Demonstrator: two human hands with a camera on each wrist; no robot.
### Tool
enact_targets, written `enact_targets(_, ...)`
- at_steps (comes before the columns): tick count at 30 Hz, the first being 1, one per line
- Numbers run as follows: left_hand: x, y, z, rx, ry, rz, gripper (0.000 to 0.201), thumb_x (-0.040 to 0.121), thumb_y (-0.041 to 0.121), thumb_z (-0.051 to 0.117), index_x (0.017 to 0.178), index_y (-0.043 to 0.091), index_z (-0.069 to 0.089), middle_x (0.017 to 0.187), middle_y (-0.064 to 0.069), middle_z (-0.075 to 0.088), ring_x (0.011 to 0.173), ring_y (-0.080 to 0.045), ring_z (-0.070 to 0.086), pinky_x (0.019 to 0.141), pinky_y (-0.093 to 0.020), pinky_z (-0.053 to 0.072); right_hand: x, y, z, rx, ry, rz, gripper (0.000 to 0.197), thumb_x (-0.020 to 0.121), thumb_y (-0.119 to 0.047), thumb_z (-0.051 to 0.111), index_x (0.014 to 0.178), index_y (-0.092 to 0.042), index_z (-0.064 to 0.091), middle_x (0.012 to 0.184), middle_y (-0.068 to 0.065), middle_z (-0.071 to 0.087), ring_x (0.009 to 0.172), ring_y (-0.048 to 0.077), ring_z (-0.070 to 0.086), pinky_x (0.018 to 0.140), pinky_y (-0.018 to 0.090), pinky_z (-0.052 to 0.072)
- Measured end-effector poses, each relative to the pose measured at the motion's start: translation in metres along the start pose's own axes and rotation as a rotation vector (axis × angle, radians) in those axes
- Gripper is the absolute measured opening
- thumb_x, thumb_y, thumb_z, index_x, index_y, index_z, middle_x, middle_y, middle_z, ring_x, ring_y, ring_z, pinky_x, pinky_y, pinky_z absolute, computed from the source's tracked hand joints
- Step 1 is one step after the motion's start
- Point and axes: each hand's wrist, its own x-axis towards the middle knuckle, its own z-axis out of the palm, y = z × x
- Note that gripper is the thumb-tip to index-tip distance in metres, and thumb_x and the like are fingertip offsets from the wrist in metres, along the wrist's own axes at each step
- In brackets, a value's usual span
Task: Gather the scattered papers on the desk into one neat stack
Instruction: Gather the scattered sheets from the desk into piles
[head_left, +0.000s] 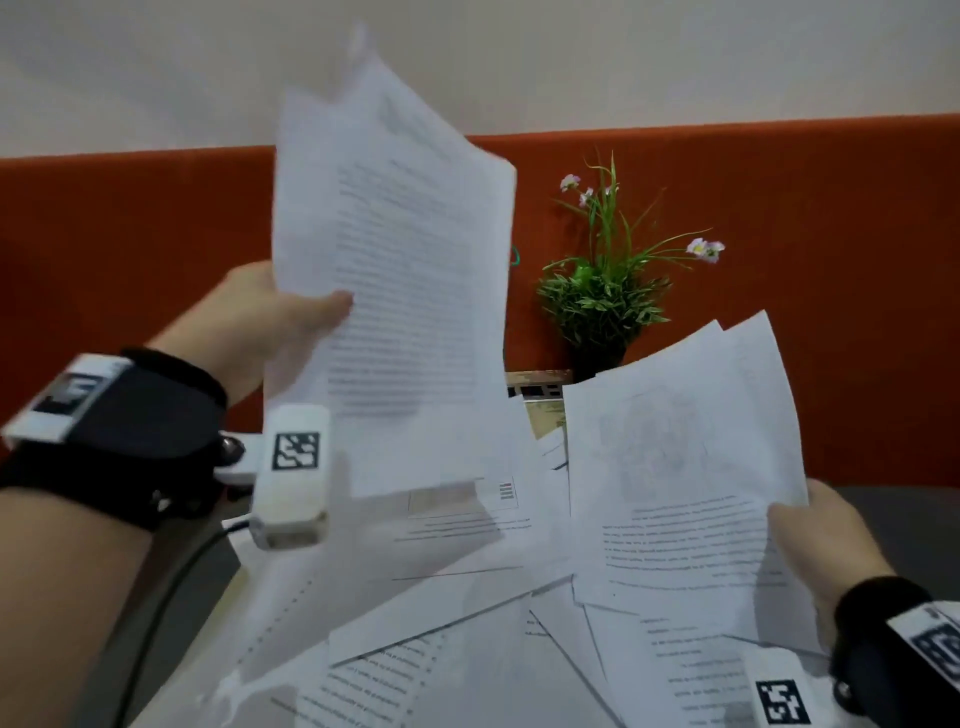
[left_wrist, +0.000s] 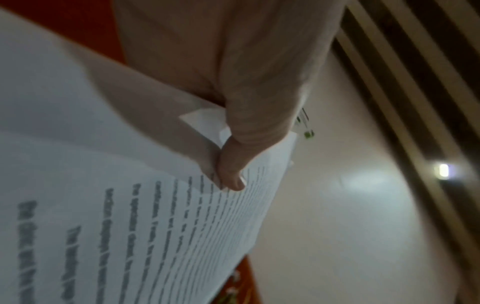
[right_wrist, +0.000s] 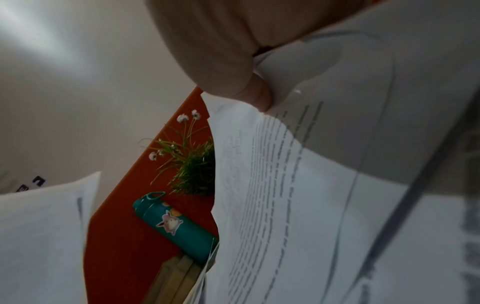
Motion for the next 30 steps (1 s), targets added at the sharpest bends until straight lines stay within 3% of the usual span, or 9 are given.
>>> enact_targets(2,0.004,0.004,0.001,-0.126,-0.051,-0.050,0.024,0.090,0.002,0.056,0.112,0.008,0.066,0.093,-0.003,0.078,0.079,-0.021,0.075,0.065,-0.032,0.062,-0.005,-0.011,0.005,0.030,-0.032,-0.038,0.025,0.093,-0.007,0.042,0.116,-0.013,0.052,0.109,0.014,0.058,0.098,0.033,0.056,0.082,0.038,0.044)
enact_targets(5,0.003,-0.024,0.033,-0.151,-0.128,-0.230,0.038,0.091,0.001,0.055,0.129,-0.003,0.056,0.125,-0.021,0.063,0.111,-0.036,0.063,0.097,-0.052,0.048,-0.008,-0.019,0.017,0.097,-0.095,-0.080,0.030,0.093,-0.012,0.046,0.122,-0.013,0.054,0.111,0.010,0.064,0.099,0.033,0.060,0.088,0.043,0.049)
enact_targets(8,-0.003,-0.067,0.070,-0.154,-0.226,-0.378,0.042,0.088,0.006,0.063,0.129,0.000,0.057,0.130,-0.019,0.061,0.118,-0.034,0.059,0.107,-0.051,0.040,-0.012,-0.023,0.025,0.221,-0.171,-0.102,0.031,0.094,-0.010,0.048,0.123,-0.016,0.058,0.110,0.007,0.068,0.099,0.029,0.064,0.087,0.042,0.050)
enact_targets(14,-0.017,-0.102,0.122,-0.208,-0.257,-0.436,0.039,0.093,0.017,0.058,0.132,0.008,0.056,0.128,-0.006,0.065,0.115,-0.022,0.060,0.094,-0.028,0.047,-0.021,-0.029,0.021,0.420,-0.323,-0.138,0.035,0.098,-0.013,0.046,0.129,-0.028,0.053,0.106,-0.008,0.069,0.109,0.024,0.061,0.101,0.045,0.043)
enact_targets(18,-0.016,-0.102,0.136,-0.247,-0.293,-0.412,0.047,0.086,0.005,0.066,0.131,0.007,0.053,0.128,-0.010,0.065,0.114,-0.024,0.063,0.091,-0.028,0.050,-0.031,-0.037,0.016,0.464,-0.290,-0.149,0.028,0.096,-0.020,0.050,0.121,-0.025,0.063,0.098,-0.004,0.075,0.095,0.022,0.068,0.081,0.040,0.053)
enact_targets(22,-0.017,-0.086,0.141,-0.321,-0.257,-0.282,0.041,0.088,-0.004,0.060,0.128,0.003,0.058,0.122,-0.011,0.067,0.108,-0.025,0.066,0.086,-0.026,0.054,-0.026,-0.039,0.004,0.504,-0.337,-0.231,0.055,0.093,-0.054,0.038,0.141,-0.028,0.042,0.123,-0.023,0.043,0.113,0.000,0.042,0.106,0.036,0.031)
enact_targets(23,-0.018,-0.082,0.144,-0.333,-0.262,-0.267,0.039,0.089,-0.002,0.059,0.127,0.004,0.059,0.122,-0.011,0.067,0.107,-0.024,0.066,0.087,-0.027,0.055,-0.027,-0.042,0.004,0.437,-0.367,-0.276,0.054,0.089,-0.054,0.045,0.138,-0.031,0.045,0.127,-0.025,0.045,0.113,-0.004,0.047,0.105,0.035,0.034)
enact_targets(27,-0.026,-0.069,0.149,-0.036,-0.396,-0.243,0.037,0.093,0.021,0.059,0.129,0.014,0.056,0.122,-0.001,0.066,0.110,-0.021,0.063,0.091,-0.032,0.051,-0.012,-0.039,0.006,0.298,-0.316,-0.318,0.031,0.086,-0.005,0.063,0.115,-0.016,0.064,0.097,0.000,0.076,0.083,0.015,0.073,0.077,0.032,0.053)
enact_targets(30,-0.014,-0.073,0.124,0.318,-0.182,-0.292,0.035,0.090,0.045,0.055,0.109,0.017,0.058,0.097,0.001,0.059,0.086,-0.019,0.057,0.074,-0.029,0.048,0.000,-0.034,-0.005,0.357,-0.220,-0.307,0.024,0.085,0.003,0.061,0.101,-0.014,0.068,0.075,-0.005,0.078,0.077,0.024,0.073,0.078,0.039,0.055)
